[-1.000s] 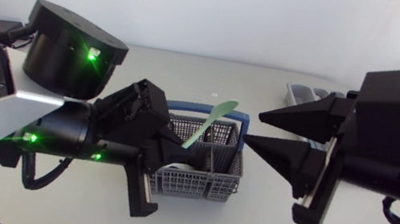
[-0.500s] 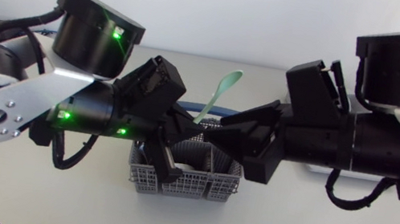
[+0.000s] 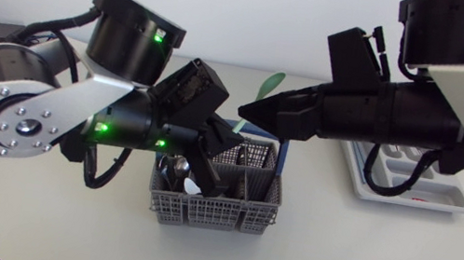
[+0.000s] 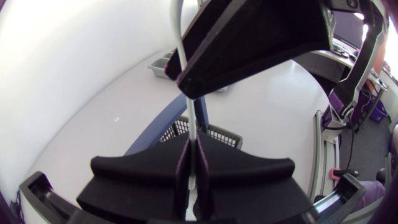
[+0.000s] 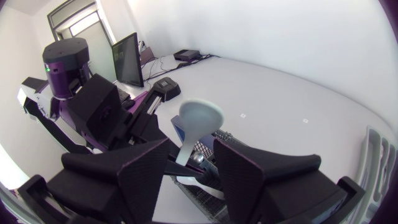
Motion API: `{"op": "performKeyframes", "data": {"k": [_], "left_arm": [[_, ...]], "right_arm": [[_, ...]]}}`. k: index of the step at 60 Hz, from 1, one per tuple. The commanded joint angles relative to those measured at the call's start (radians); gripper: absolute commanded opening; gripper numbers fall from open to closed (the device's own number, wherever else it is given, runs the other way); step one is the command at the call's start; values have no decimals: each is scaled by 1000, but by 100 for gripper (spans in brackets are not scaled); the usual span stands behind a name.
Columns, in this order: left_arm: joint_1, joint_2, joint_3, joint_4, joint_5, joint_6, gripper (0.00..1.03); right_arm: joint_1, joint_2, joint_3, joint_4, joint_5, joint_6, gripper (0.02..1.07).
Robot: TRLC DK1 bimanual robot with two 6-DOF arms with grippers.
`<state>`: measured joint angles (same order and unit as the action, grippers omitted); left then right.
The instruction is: Unload the cutlery basket into the drawer organizer.
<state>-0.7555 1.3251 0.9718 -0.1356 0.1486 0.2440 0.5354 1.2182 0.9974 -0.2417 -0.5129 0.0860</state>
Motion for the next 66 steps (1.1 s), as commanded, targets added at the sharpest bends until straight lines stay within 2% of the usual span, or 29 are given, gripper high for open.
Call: {"op": "performKeyframes", "data": {"k": [1,10,21,35,47,50,59,66], "left_arm": [[1,14,30,11,-4,-22,4],[1,14,30,16,-4,-26,4],[5,11,27,17,-4,-26,4],[5,10,25,17,-4,-26,5],[5,5,21,17,-4,-26,19],[7,3,21,16,-4,-26,25],[19,-9,22,8,-4,-26,55],[30,-23,16,1,-4,-26,58]], "right_arm": [[3,30,30,8,-7,35,52],[6,56,52,12,-9,35,41],[8,64,49,30,-27,35,15],[8,64,47,35,-29,34,13],[3,63,40,36,-30,24,12],[-2,63,37,38,-30,24,12],[-14,53,23,38,-33,20,12],[-22,44,10,36,-33,14,12]]}}
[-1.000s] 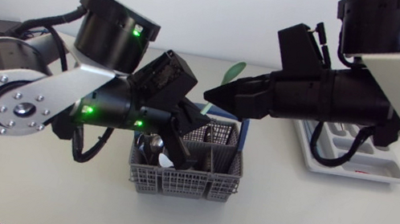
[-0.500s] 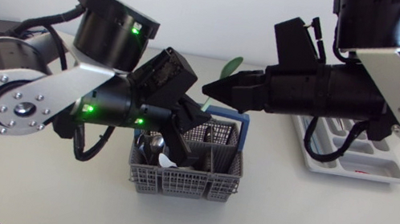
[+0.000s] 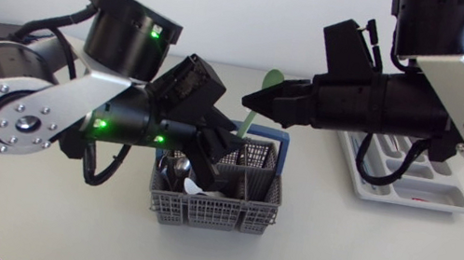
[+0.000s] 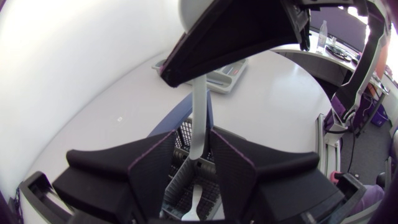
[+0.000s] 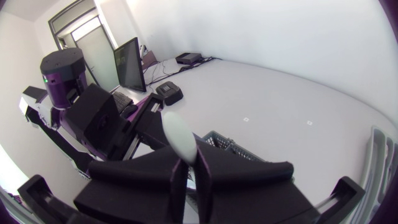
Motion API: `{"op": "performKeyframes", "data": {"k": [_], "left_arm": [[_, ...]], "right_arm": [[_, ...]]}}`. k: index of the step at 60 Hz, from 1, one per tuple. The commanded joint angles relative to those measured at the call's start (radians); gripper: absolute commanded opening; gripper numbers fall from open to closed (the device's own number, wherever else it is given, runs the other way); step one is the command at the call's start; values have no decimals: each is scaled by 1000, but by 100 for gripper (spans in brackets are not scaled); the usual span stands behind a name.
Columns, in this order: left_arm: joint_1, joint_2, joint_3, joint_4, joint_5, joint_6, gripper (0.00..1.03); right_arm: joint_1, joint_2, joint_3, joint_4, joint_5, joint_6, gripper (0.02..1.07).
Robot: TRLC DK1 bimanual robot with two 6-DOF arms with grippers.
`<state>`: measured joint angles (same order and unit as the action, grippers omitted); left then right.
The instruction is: Unload the cutlery basket into the drawer organizer.
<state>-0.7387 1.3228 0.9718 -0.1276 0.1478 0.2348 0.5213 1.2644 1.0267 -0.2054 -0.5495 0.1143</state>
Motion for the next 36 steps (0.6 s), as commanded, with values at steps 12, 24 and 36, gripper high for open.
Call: {"op": "performKeyframes", "data": {"k": [12,24,36], "left_arm": [[24,-50,2,-14,-4,-12,60],[88,-112,-15,-41,-2,3,63],[133,-163,-64,-44,3,31,66]], "right_arm": [[-18,-23,-39,-19,-12,-38,12],[-101,-83,-36,-155,-59,-183,12],[-299,-105,13,-400,-135,-482,12]]}}
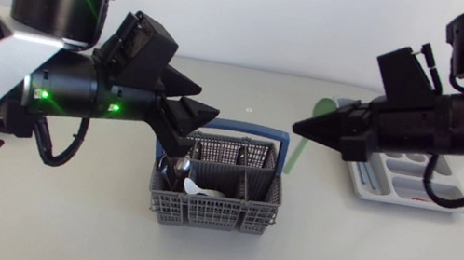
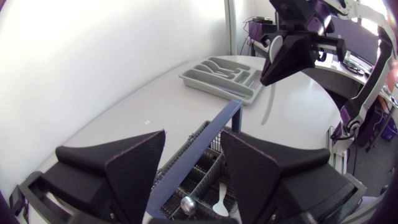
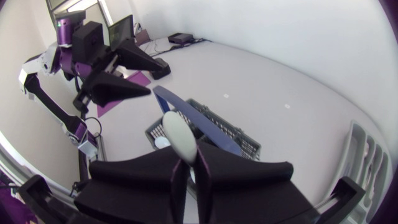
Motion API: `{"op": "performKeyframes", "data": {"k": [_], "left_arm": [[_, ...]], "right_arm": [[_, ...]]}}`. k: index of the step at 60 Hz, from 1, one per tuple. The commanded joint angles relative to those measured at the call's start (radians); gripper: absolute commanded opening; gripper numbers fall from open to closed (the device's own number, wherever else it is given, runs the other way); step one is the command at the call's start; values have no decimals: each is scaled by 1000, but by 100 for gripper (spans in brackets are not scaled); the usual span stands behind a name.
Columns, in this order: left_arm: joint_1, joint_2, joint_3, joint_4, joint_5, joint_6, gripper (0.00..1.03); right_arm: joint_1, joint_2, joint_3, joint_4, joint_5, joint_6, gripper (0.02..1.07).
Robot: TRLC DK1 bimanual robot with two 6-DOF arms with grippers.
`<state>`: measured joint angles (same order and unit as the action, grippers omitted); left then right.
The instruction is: Unload the cutlery basket into the drawer organizer.
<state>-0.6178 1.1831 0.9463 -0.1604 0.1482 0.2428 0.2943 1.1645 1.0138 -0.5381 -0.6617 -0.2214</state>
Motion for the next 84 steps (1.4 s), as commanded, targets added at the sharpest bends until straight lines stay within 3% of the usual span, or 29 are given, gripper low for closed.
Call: {"op": "performKeyframes", "data": {"k": [1,17,27,40,57,84], "left_arm": [[13,-27,-41,-11,2,24,66],[32,-46,-58,-39,4,55,69],[30,-76,-81,-60,2,79,70],[39,-109,-112,-80,2,98,70],[33,-112,-123,-85,2,101,70],[23,-114,-136,-91,1,98,70]], "right_arm": [[-89,-3,32,-85,-27,-170,12],[-357,100,132,-299,-27,-588,12],[-497,242,233,-415,27,-868,12],[-620,402,361,-491,146,-1102,10],[-719,592,467,-494,307,-1303,9],[-728,857,643,-415,559,-1420,9]]}}
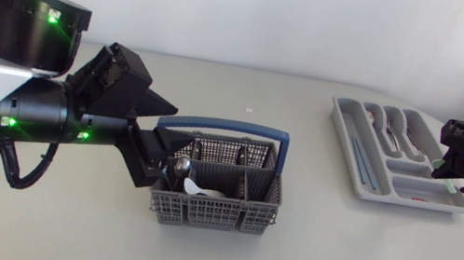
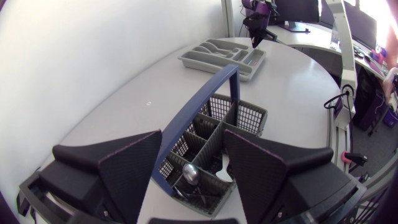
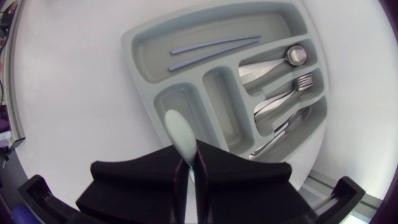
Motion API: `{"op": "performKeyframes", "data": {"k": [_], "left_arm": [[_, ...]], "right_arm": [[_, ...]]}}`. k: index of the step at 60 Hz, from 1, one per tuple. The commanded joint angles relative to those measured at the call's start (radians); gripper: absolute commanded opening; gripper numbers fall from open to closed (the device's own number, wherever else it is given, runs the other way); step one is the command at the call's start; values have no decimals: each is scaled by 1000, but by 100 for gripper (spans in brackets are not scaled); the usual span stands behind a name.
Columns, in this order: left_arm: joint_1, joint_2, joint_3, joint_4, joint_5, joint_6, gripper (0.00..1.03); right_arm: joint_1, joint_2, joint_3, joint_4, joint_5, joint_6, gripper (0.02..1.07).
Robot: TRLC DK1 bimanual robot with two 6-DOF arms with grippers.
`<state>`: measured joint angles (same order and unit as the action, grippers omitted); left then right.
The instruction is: Unload the cutlery basket into the drawer organizer.
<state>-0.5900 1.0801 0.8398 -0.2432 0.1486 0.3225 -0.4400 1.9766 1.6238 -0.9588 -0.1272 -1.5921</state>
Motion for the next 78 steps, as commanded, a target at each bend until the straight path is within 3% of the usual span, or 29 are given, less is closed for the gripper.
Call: {"op": "performKeyframes", "data": {"k": [1,18,31,38,45,49,53,65,78], "left_arm": [[-7,-11,-30,-8,0,18,70],[-13,-9,-31,-8,-1,13,70],[-27,-2,-34,-5,-3,10,70],[-30,1,-31,-5,-4,10,70],[-36,3,-31,-5,-4,10,70],[-36,3,-33,-5,-4,9,70],[-36,1,-31,-7,-6,10,70],[-27,-20,-39,-11,-7,13,70],[-44,-36,-59,-13,-9,29,70]], "right_arm": [[7,50,34,9,32,-55,9],[27,110,31,26,156,-117,9],[40,149,-35,127,247,-166,10],[50,151,-84,158,274,-197,16],[53,151,-120,210,282,-209,31],[53,143,-128,255,281,-210,45],[53,125,-97,259,258,-181,54],[32,-32,-76,244,101,-134,55],[34,-245,-228,276,-14,-12,54]]}}
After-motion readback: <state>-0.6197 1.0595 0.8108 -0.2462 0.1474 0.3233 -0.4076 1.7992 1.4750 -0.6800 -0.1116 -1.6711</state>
